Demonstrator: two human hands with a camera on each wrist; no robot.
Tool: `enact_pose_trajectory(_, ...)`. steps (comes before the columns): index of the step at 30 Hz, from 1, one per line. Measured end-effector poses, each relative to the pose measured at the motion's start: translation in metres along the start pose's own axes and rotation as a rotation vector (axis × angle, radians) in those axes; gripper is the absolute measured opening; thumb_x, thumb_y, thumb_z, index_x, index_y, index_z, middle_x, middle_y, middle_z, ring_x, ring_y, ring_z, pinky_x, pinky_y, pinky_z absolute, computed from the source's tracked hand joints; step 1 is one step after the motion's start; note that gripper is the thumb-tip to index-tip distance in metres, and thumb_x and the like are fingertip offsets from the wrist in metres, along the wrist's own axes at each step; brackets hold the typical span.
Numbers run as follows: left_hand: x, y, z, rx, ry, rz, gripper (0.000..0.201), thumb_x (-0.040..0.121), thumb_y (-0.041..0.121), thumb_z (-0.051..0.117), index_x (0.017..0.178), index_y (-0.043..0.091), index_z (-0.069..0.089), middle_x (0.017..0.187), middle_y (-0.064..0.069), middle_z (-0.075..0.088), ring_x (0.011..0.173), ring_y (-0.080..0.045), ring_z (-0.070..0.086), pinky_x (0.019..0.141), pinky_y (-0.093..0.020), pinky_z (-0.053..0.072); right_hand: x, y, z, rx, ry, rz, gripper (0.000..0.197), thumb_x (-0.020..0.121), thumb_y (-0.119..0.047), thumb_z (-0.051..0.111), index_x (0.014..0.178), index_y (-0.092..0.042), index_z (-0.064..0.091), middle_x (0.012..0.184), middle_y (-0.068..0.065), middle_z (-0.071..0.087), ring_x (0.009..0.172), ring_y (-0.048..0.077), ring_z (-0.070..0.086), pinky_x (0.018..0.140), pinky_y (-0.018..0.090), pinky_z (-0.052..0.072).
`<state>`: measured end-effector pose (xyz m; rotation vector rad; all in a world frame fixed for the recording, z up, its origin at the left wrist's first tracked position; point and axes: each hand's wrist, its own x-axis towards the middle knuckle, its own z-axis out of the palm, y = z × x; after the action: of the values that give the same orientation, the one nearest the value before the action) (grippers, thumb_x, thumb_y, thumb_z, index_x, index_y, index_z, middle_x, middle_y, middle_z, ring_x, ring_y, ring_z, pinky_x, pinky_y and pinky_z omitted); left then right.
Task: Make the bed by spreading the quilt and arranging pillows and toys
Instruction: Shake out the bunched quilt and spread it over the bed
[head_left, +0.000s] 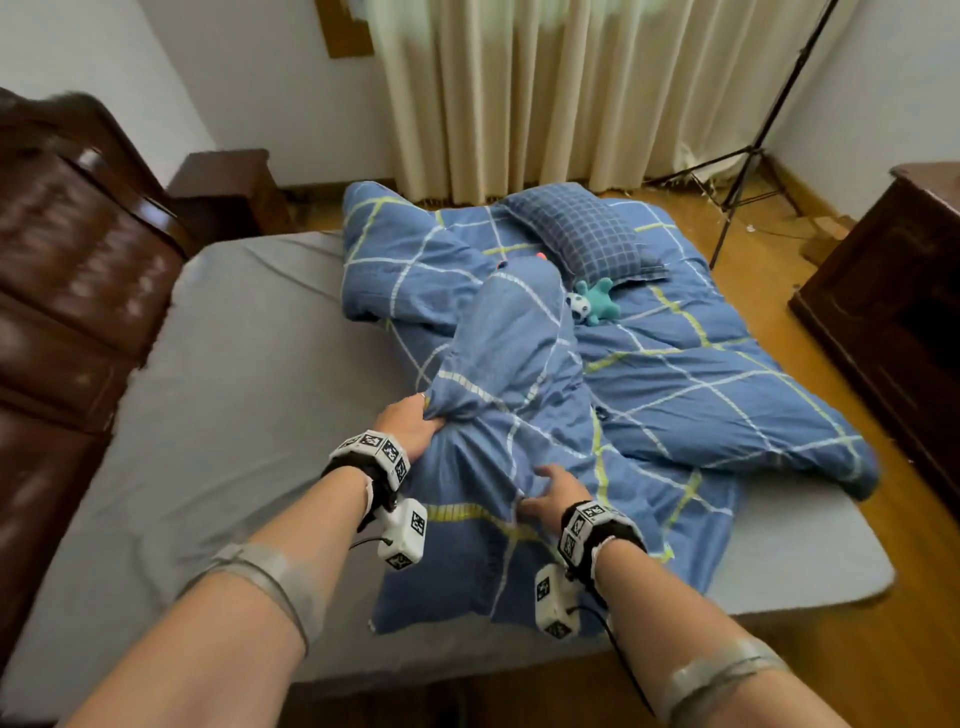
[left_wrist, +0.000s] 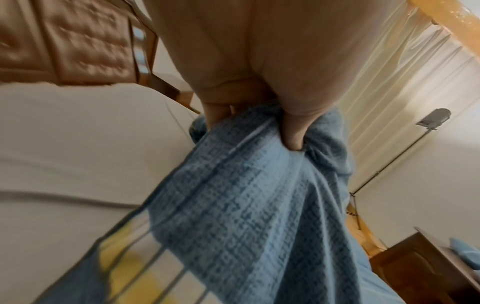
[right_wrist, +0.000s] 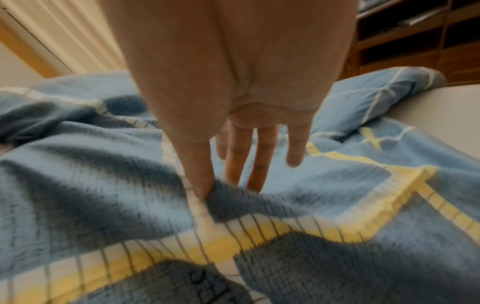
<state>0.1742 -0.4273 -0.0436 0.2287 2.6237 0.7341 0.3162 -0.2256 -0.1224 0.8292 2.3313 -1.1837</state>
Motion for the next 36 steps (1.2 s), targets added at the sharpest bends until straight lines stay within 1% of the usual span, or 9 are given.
enact_pose_trajectory(2,-0.034,-0.025,-0.005,0.012,0.023,-0.066,0.026,0.093,0.028,0.056,0.115,0.015,0.061,0.118,-0.014,0.066,0.108,-0.037,0.060,0.087,-0.033,0.045,-0.015,-0.006,0.023,-0.070,-0.017,-0.074,0.064,0.075,-0.027,0.078,0.135,-0.030,0.055,0.121,0.008,0.066,0.106,0.025,0.064,0.092,0.032,0.053)
enact_pose_trajectory(5,-0.082,-0.051,-0.015,0.065,0.042,-0.137,0.025,0.094,0.031,0.052,0.111,0.016,0.060,0.115,-0.013,0.066,0.103,-0.036,0.061,0.083,-0.034,0.044,-0.045,-0.012,0.051,-0.061,-0.097,-0.127,0.072,0.075,-0.021,0.077,0.139,-0.032,0.049,0.107,0.005,0.070,0.098,0.022,0.067,0.089,0.034,0.056)
enact_pose_trajectory(8,-0.116,-0.066,-0.027,0.064,0.062,-0.149,0.026,0.092,0.035,0.052,0.109,0.016,0.059,0.113,-0.013,0.067,0.101,-0.035,0.062,0.088,-0.039,0.049,-0.077,-0.015,0.069,-0.164,-0.137,-0.202,0.108,0.062,-0.036,0.089,0.151,-0.031,0.027,0.137,0.011,0.052,0.127,0.031,0.049,0.106,0.042,0.045)
enact_pose_trajectory(10,-0.137,-0.069,-0.036,0.066,0.080,-0.122,0.027,0.092,0.035,0.052,0.111,0.017,0.059,0.115,-0.011,0.067,0.102,-0.034,0.062,0.091,-0.041,0.049,-0.095,-0.019,0.077,-0.242,-0.083,-0.237,0.116,0.057,-0.046,0.089,0.151,-0.028,0.025,0.146,0.011,0.042,0.135,0.034,0.041,0.111,0.045,0.038)
enact_pose_trajectory(14,-0.173,-0.086,-0.051,0.127,0.088,-0.091,0.028,0.095,0.033,0.052,0.115,0.014,0.057,0.118,-0.012,0.065,0.106,-0.035,0.061,0.092,-0.040,0.049,-0.132,-0.041,0.086,-0.407,-0.087,-0.245,0.037,0.080,-0.037,0.065,0.115,-0.026,0.062,0.113,0.008,0.069,0.107,0.032,0.065,0.086,0.036,0.052)
enact_pose_trajectory(16,-0.188,-0.107,-0.062,0.162,0.091,-0.100,0.029,0.096,0.034,0.051,0.116,0.014,0.056,0.119,-0.012,0.065,0.105,-0.035,0.061,0.092,-0.041,0.050,-0.149,-0.057,0.096,-0.503,-0.086,-0.272,0.022,0.085,-0.029,0.057,0.103,-0.023,0.068,0.104,0.008,0.071,0.097,0.030,0.068,0.075,0.030,0.048)
enact_pose_trajectory(19,-0.207,-0.151,-0.088,0.140,0.116,-0.130,0.030,0.096,0.033,0.050,0.118,0.013,0.055,0.122,-0.015,0.063,0.107,-0.036,0.060,0.092,-0.040,0.049,-0.174,-0.090,0.126,-0.556,-0.092,-0.301,0.015,0.086,-0.029,0.055,0.093,-0.022,0.066,0.095,0.007,0.070,0.085,0.030,0.065,0.069,0.030,0.044)
enact_pose_trajectory(30,-0.290,-0.370,-0.231,0.125,0.221,-0.177,0.026,0.096,0.029,0.048,0.115,0.014,0.058,0.116,-0.018,0.065,0.105,-0.037,0.062,0.088,-0.039,0.049,-0.260,-0.241,0.335,-0.711,-0.100,-0.479,0.030,0.083,-0.045,0.057,0.092,-0.018,0.067,0.091,0.010,0.070,0.083,0.035,0.066,0.067,0.034,0.050)
enact_pose_trajectory(36,-0.349,-0.497,-0.319,0.085,0.384,-0.319,0.023,0.095,0.028,0.049,0.112,0.018,0.061,0.116,-0.014,0.067,0.106,-0.035,0.063,0.087,-0.038,0.047,-0.313,-0.354,0.433,-0.712,-0.126,-0.698,0.028,0.089,-0.031,0.057,0.093,-0.006,0.068,0.098,0.021,0.070,0.092,0.041,0.066,0.071,0.035,0.047)
